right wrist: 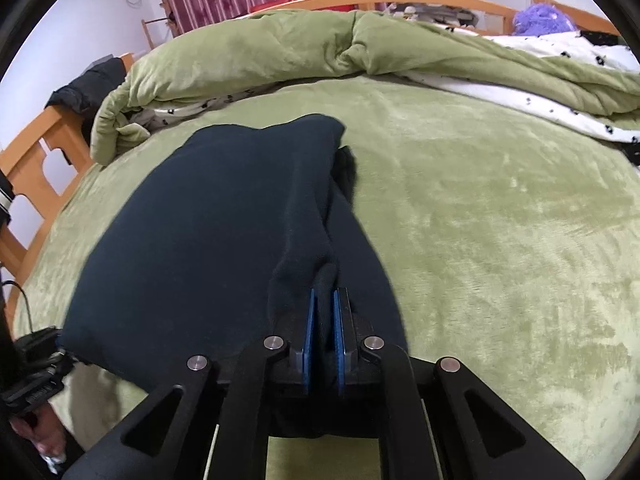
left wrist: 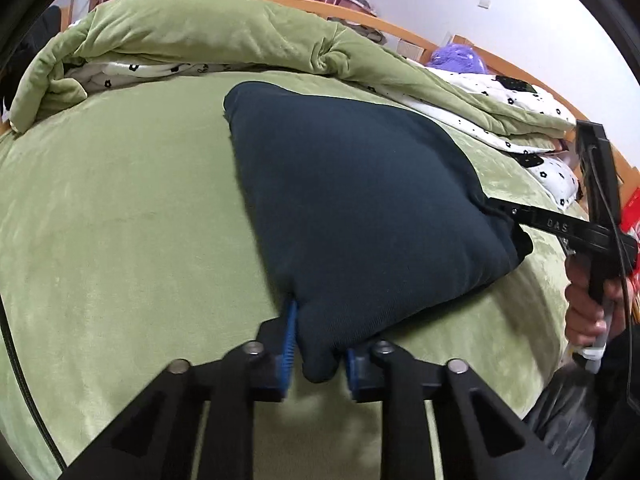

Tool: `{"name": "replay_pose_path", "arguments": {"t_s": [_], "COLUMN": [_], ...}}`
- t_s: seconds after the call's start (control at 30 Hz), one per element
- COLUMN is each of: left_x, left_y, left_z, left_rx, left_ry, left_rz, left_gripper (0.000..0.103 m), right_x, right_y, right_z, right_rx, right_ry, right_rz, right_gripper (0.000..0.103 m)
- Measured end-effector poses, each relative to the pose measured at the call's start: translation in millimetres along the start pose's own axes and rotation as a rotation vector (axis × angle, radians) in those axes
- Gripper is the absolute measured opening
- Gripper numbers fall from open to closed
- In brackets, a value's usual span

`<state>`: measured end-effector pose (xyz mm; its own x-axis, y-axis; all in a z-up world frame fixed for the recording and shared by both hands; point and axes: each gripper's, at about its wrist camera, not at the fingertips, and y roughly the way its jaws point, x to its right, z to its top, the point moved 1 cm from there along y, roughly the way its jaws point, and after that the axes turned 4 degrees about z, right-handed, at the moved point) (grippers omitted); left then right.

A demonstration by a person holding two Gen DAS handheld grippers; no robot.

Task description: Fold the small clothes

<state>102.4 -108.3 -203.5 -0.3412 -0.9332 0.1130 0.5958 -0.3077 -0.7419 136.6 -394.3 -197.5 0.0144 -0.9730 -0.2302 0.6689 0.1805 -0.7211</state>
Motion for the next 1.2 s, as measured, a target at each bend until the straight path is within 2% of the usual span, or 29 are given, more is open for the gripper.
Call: {"name": "replay_pose_path", "arguments": {"t_s": [0.1, 0.23, 0.3, 0.37, 0.43, 0.57, 0.77, 0.87, 1.03, 1.2], "left_x": [-2, -5, -8, -14, -17, -13, 1, 9, 13, 15], "left_y": [3, -8, -15, -29, -41, -46, -8, 11, 35, 39], "left_z": [-13, -20, -22, -26, -24, 1, 51, 64, 53, 53], "left_rx": [-0.035, -0.054, -0.064, -0.037, 0.004, 0.064, 0.083, 0.08, 0.037, 0.033], "left_ry": [0.032, 0.021, 0.005, -0.014, -0.023, -0.039, -0.038, -0.021, 0.024, 0.037], "left_rz": [0.029, 0.013, 0.003, -0.015, -0.008, -0.005, 0.029, 0.047, 0.106, 0.107], "left_gripper": [0.016, 0.021, 0.025, 0.029, 0.042, 0.048, 0.048, 0.048, 0.052, 0.053], "right_x": [-1, -7, -12, -19, -24, -33, -40, -38, -30, -17], "right_y": [1, -11, -19, -25, -28, -19, 1, 13, 39, 77], "right_z": [1, 8, 14, 19, 26, 41, 52, 54, 59, 53], "right_rx": [-0.008, 0.045, 0.085, 0.115, 0.138, 0.151, 0.154, 0.148, 0.119, 0.007], "right_ry": [-0.007, -0.025, -0.041, -0.067, -0.091, -0.114, -0.13, -0.132, -0.116, -0.091], "right_rz": [0.001, -0.004, 0.008, 0.009, 0.001, -0.007, -0.022, -0.036, -0.046, -0.037], "right_gripper": [0.008, 0.008, 0.008, 0.01, 0.011, 0.016, 0.016, 0.016, 0.016, 0.019]}}
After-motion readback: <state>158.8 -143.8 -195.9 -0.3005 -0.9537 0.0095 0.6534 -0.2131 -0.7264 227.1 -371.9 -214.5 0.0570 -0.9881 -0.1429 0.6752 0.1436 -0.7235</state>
